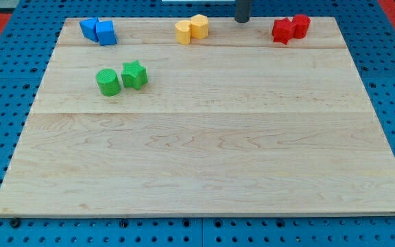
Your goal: Push the yellow hexagon towards red star
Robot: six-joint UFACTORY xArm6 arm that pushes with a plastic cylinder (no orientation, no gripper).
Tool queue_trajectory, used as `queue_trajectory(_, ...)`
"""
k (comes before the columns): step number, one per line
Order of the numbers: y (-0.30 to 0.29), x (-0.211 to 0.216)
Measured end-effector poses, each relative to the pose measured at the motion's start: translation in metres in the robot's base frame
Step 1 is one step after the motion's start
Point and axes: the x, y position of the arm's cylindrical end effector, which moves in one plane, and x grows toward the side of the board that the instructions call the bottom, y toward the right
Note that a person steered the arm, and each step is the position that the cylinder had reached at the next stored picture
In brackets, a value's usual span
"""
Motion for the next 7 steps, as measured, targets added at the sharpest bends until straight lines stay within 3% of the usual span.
queue_trajectory(1,-0.045,0.002)
queue_trajectory(4,-0.085,0.0)
queue_trajectory(6,-0.098,0.044)
queue_trajectory(7,-0.098,0.007)
